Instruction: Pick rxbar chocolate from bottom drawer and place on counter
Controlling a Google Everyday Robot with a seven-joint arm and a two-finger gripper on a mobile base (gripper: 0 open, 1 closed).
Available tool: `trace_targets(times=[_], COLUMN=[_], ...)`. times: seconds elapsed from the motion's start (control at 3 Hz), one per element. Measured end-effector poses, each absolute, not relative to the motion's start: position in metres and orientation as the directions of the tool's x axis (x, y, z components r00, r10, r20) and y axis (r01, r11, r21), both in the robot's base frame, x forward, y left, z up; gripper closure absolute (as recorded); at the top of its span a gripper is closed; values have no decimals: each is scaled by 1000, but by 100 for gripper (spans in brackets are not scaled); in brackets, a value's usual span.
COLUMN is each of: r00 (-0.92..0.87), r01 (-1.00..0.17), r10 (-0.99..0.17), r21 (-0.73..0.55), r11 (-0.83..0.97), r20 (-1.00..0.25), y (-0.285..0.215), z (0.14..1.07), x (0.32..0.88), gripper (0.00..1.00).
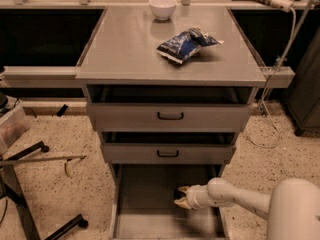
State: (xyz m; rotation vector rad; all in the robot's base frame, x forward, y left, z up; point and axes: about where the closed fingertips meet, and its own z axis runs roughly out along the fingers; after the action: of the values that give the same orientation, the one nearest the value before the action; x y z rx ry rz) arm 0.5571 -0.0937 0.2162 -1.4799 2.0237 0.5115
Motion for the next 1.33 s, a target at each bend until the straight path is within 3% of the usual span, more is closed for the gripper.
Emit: trace_targets(times=[0.33, 1.0, 1.33], r00=[-204, -189, -155], r01=[-934, -934, -938], r10=[-658, -644, -633], r21=[-58, -67, -87], r11=[353, 351, 335], r20=[-725, -741, -759], y=[-106, -107, -109], z=[274, 321, 408], x=[545, 535, 517], gripper=[100, 100, 100])
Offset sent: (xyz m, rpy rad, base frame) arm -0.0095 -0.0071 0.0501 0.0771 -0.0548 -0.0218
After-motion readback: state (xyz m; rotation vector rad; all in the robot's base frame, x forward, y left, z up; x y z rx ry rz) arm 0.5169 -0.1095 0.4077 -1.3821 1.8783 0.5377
